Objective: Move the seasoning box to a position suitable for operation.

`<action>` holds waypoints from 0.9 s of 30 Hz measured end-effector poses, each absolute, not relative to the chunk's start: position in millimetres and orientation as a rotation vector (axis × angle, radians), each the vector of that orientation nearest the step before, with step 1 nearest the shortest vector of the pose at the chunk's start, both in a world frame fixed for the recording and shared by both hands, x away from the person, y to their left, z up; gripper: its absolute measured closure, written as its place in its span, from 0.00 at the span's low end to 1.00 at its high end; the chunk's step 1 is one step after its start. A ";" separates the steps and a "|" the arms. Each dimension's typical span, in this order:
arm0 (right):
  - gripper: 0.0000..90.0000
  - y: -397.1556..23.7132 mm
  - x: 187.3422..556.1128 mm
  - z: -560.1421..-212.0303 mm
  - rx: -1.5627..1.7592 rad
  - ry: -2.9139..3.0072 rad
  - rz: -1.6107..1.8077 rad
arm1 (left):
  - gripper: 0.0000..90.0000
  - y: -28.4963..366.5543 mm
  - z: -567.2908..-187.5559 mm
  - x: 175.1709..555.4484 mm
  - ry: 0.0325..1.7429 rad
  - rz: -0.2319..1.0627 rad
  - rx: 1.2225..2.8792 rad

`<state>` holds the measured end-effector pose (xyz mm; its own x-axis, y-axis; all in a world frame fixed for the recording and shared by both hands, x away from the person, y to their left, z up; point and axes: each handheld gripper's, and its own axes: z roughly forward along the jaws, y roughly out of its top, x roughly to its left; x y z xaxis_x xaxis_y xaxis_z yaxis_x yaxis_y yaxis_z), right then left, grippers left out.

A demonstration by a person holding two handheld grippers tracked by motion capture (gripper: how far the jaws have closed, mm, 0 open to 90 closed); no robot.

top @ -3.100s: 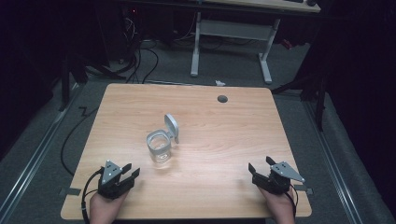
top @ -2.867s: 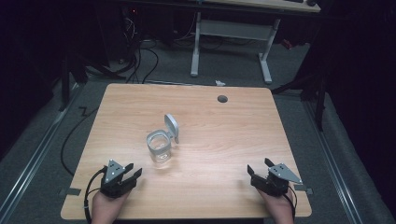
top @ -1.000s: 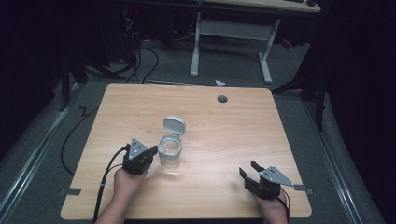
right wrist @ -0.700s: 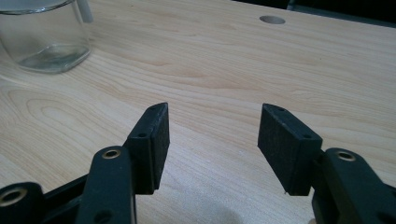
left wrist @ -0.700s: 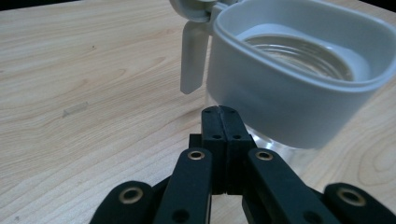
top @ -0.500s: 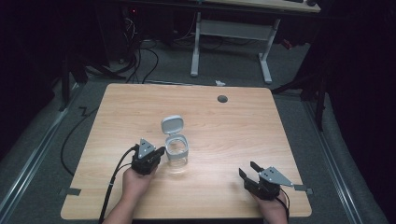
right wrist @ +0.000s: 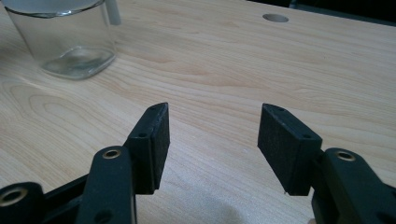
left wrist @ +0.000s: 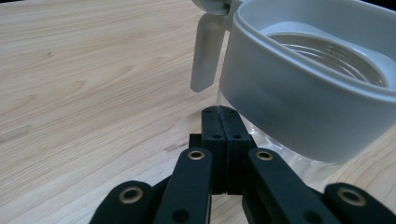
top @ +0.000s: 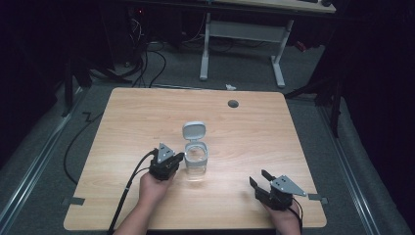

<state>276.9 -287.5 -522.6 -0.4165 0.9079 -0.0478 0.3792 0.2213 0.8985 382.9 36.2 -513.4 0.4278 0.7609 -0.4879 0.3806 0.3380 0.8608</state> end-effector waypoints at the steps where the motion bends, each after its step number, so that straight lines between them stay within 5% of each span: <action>1: 0.49 -287.2 276.7 -522.6 1.185 1.909 1.155 | 1.00 31.9 -513.1 382.5 1.170 0.331 1.274; 11: 0.54 -288.2 275.2 -523.2 1.139 1.893 1.166 | 0.97 46.1 -515.8 369.5 1.169 0.379 1.283; 27: 1.00 -227.0 321.6 -510.1 1.228 1.967 1.190 | 0.87 82.8 -525.3 317.5 1.115 0.368 1.306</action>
<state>321.6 -227.0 -510.1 -0.4474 0.8942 0.0150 0.4285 0.1996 0.8812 317.5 82.8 -525.3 0.4705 0.7651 -0.4396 0.3537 0.2930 0.8883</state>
